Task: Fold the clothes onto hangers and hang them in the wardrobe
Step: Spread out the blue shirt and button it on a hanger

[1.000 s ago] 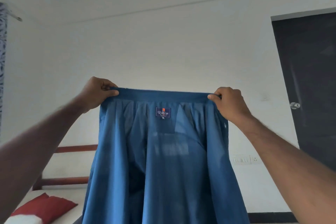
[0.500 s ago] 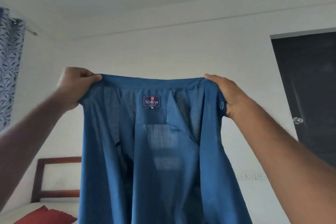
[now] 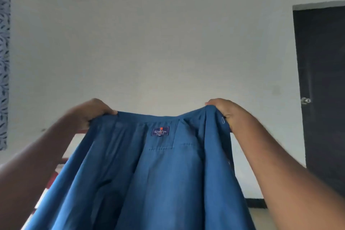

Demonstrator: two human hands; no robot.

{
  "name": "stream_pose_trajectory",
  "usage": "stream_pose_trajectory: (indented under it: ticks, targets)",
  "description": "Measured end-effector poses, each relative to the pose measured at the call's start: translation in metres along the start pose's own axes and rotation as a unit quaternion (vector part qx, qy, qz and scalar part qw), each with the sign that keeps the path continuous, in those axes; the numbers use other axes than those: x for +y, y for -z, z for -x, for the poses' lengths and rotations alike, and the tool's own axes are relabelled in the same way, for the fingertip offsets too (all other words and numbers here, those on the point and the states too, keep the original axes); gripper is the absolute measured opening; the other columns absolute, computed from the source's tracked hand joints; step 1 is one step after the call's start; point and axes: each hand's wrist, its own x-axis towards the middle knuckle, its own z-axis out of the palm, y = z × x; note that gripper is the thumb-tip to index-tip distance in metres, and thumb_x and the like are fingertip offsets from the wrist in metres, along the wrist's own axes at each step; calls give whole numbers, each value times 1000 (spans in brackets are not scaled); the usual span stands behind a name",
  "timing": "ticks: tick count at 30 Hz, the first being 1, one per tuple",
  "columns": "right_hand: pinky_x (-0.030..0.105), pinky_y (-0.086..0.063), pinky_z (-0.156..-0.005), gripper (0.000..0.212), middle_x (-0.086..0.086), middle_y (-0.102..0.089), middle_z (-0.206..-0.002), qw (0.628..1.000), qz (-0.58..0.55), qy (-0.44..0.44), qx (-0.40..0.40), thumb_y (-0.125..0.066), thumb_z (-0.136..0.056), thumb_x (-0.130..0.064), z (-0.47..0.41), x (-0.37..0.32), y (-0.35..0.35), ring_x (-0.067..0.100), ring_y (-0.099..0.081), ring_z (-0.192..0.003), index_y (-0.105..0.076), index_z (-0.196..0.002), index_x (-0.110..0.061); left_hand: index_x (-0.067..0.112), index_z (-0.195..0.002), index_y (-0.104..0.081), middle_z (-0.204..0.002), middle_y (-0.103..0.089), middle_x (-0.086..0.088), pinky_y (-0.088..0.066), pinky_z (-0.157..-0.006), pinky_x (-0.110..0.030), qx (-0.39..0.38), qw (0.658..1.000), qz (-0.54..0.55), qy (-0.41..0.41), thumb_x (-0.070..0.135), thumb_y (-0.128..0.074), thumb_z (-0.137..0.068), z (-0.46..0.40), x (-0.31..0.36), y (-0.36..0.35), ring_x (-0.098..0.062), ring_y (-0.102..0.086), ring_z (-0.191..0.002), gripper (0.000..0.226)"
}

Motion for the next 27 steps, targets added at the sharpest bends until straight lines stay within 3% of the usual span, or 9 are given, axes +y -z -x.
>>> stream_pose_trajectory:
  ticks: [3, 5, 8, 11, 14, 17, 21, 27]
  targets:
    - [27, -39, -57, 15, 11, -56, -73, 983, 150, -11, 101, -60, -83, -15, -18, 86, -14, 25, -52, -64, -52, -72, -9, 6, -64, -64, -68, -65, -16, -52, -58, -36, -14, 996, -82, 42, 19, -83, -77, 35, -27, -73, -26, -61, -62, 26]
    - [29, -33, -53, 29, 7, -49, -68, 957, 225, 34, 179, -54, -90, -14, -24, 134, -27, 27, -47, -65, -41, -65, -13, 2, -59, -61, -59, -55, -10, -43, -57, -33, 67, 995, -69, 17, 10, -75, -86, 59, -48, -125, -22, -52, -58, 32]
    - [35, -32, -63, 42, 10, -52, -69, 932, 237, 112, 252, -49, -101, -21, -6, 189, -51, 35, -51, -72, -34, -62, -16, 5, -79, -66, -75, -61, -6, -39, -69, -33, 163, 986, -28, -21, 16, -66, -94, 102, -73, -200, -27, -54, -74, 18]
    - [38, -31, -61, 44, 9, -54, -67, 948, 267, 79, 153, -56, -101, -24, 32, 276, -80, 33, -50, -68, -35, -62, -18, 12, -99, -71, -80, -71, -1, -44, -70, -29, 78, 996, 2, -39, 15, -67, -94, 182, -118, -294, -22, -62, -74, 7]
    - [46, -48, -62, 37, 8, -54, -63, 963, 258, -64, 45, -63, -91, -14, 72, 380, -87, 33, -57, -66, -39, -63, -15, 15, -109, -71, -79, -69, 11, -46, -66, -15, -26, 995, 68, 68, 0, -64, -91, 269, -174, -373, -11, -66, -75, 25]
    - [44, -57, -66, 21, 12, -67, -71, 962, 214, -170, 5, -64, -85, -6, 108, 447, -72, 32, -68, -73, -53, -68, -8, 9, -117, -71, -97, -71, 10, -53, -89, -22, -57, 980, 112, 153, -7, -58, -91, 331, -211, -413, -7, -67, -93, 33]
    - [36, -63, -67, 9, 8, -76, -79, 965, 59, -255, -12, -68, -92, -3, 146, 481, -48, 24, -75, -76, -71, -84, -5, 18, -109, -71, -100, -70, 18, -48, -89, -8, -56, 976, 127, 166, -10, -59, -88, 376, -226, -430, 12, -64, -96, 37]
    - [29, -53, -54, 23, 2, -67, -66, 970, 62, -231, -41, -75, -92, -22, 150, 488, -27, 16, -66, -62, -67, -80, -4, 13, -113, -75, -100, -77, 10, -54, -89, -22, -128, 978, 109, 122, -12, -53, -90, 403, -240, -439, -5, -71, -97, 41]
